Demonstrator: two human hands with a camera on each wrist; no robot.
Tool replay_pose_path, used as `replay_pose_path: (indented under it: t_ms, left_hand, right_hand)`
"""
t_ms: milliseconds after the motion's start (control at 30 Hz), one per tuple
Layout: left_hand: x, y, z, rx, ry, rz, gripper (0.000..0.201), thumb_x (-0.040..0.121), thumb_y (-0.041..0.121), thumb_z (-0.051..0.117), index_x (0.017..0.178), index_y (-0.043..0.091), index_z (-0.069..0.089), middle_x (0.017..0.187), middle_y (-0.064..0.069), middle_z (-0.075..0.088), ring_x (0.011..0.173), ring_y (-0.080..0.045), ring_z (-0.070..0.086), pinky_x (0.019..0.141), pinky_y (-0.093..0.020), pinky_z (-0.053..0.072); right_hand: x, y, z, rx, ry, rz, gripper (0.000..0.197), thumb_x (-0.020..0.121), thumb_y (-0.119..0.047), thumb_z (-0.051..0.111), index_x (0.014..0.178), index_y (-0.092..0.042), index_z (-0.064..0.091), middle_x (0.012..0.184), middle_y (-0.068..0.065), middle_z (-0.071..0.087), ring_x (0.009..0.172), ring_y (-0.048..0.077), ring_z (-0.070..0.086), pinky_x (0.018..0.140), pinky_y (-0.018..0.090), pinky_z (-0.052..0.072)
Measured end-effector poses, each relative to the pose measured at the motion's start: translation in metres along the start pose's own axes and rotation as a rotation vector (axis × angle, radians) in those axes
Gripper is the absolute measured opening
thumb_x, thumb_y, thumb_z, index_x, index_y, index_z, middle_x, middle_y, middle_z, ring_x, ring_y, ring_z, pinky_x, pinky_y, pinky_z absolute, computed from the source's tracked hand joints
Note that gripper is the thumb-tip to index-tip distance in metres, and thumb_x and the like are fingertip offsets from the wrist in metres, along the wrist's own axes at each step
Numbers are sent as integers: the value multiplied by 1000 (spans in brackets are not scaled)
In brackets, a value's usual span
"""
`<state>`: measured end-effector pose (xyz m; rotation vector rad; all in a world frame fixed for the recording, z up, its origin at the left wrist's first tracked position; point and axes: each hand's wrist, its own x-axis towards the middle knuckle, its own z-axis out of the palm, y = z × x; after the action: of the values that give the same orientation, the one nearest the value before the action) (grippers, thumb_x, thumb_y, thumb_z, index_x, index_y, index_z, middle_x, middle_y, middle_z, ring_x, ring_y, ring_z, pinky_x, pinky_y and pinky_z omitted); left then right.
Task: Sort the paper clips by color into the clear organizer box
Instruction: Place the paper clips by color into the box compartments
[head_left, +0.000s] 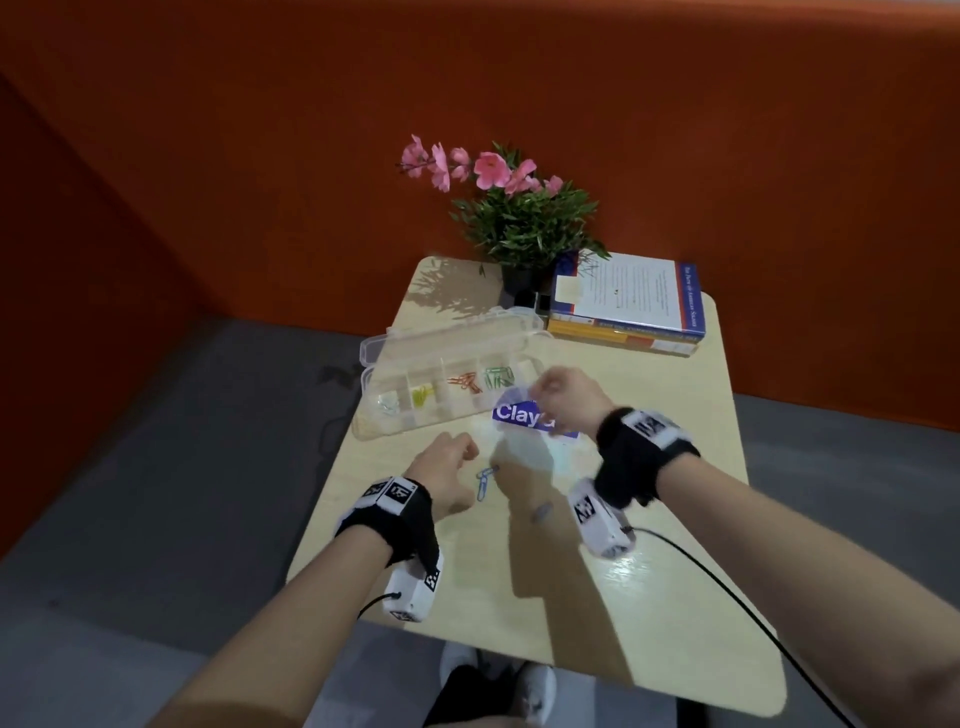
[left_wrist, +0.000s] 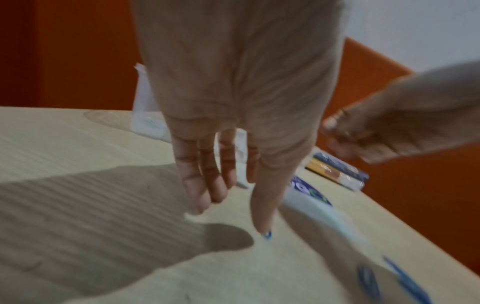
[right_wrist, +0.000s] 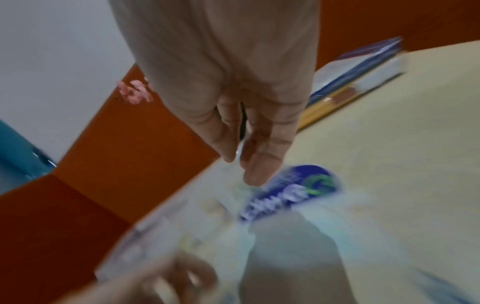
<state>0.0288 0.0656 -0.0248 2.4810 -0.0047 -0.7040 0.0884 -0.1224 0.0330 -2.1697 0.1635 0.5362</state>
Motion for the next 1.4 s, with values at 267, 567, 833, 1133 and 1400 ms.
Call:
replay_pose_path:
  t_ms: [267,567,833,1133,1400]
  left_hand:
    - [15,8,12,229,8,316,47,82,1,62,126,15,62,120,-7,52,112,-25,49,100,-37,42]
    - [22,19,16,327,83,301,20,90,8,55,105,9,69,113,-7,66,109,-24,58,91,-30,44]
    - [20,30,28,491,72,244,30,87,-7,41,110,5,55,115,-16,55,106,-34,54,85,-40,45]
    - [19,34,22,308,110,149,28,93,3,40,113,8,57,120,-13,56,108,-32,56,90,-37,45]
    - [8,53,24,-143,85,-30,26,89,8,37,83,11,62,93,-8,65,85,-28,62,77,-34,49]
  right_hand:
    - [-73,127,35,-369,92,21,21,81,-25,60,98,-14,62,100,2,38,109,28,48,91,29,44]
    - [-72,120,38,-526,137,-81,25,92,-17,47,101,-8,69,95,5,48,104,28,53,79,31,43]
    - [-70,106,49,-874,54,-105,30,94,-5,35,121,-2,47,127,15,47,119,27,45,88,37,45]
    - [-61,107,46,-920,0,-137,30,95,-7,33,122,0,46,124,16,49,115,31,48,86,36,47]
    - [-50,107,28,-346,180,127,26,87,-14,43,102,2,58,110,20,63,102,37,60,80,34,46]
